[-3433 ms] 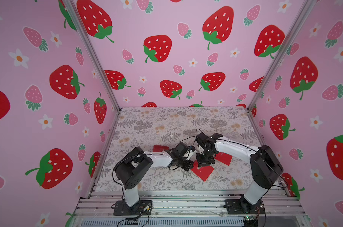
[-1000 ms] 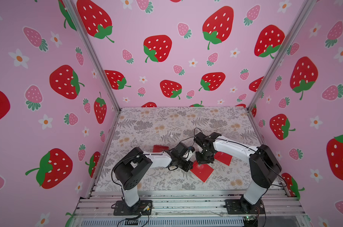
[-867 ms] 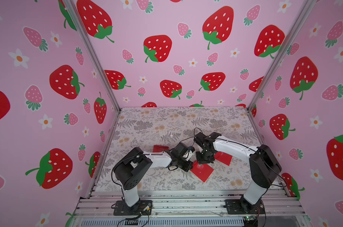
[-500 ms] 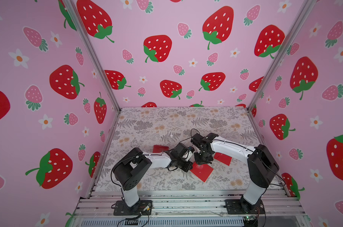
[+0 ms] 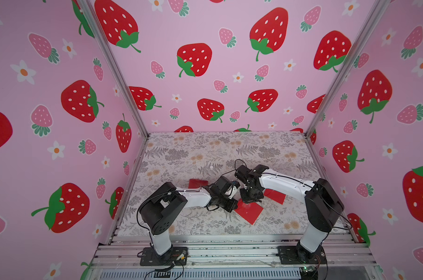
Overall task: Seal the envelope with a glue stick
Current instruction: Apply the envelope at the center of the board.
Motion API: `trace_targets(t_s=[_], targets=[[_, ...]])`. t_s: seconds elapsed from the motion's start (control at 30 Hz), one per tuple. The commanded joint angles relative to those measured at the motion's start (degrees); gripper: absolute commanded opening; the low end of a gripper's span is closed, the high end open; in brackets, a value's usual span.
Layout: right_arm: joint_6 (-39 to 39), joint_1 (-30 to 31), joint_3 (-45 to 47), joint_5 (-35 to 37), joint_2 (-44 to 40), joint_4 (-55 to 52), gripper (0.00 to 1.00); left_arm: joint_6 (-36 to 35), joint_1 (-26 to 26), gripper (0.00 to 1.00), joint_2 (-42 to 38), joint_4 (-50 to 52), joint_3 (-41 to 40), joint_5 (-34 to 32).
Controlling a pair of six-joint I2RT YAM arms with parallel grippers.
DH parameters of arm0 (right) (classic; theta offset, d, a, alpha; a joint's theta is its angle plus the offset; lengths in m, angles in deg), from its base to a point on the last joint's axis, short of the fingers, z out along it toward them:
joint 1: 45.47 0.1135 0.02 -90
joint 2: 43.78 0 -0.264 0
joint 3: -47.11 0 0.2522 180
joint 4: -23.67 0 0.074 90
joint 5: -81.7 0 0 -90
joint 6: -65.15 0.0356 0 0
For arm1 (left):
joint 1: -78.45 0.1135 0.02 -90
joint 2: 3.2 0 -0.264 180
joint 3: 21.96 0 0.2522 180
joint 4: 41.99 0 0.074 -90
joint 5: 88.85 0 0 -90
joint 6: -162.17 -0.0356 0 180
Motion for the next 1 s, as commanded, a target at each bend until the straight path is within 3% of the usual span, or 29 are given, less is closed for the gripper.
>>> trace_targets(t_s=[0.0, 0.3, 0.47, 0.6, 0.7, 0.83, 0.97], targets=[[0.3, 0.4, 0.4, -5.7, -1.1, 0.8, 0.00, -0.5, 0.2, 0.00, 0.7, 3.2, -1.3, 0.0], [1.4, 0.4, -1.7, 13.4, 2.5, -11.6, 0.00, -1.5, 0.2, 0.00, 1.0, 4.2, -0.6, 0.2], [0.6, 0.5, -2.6, 11.2, 2.7, -11.7, 0.00, -1.3, 0.3, 0.00, 1.0, 4.2, -0.8, 0.2], [-0.6, 0.5, -0.5, -2.0, 1.1, -4.6, 0.00, -1.1, 0.3, 0.00, 1.1, 3.9, -0.9, 0.3], [0.0, 0.5, 0.3, -7.7, 1.0, -1.3, 0.00, -1.4, 0.3, 0.00, 0.6, 4.3, -0.8, 0.1], [-0.3, 0.5, -1.4, -5.1, 1.8, -3.5, 0.00, -1.5, 0.3, 0.00, -0.5, 4.0, -1.2, 0.0], [0.3, 0.4, -1.7, 4.6, 1.5, -7.5, 0.00, -1.9, 0.2, 0.00, 0.0, 4.6, -0.4, 0.5]])
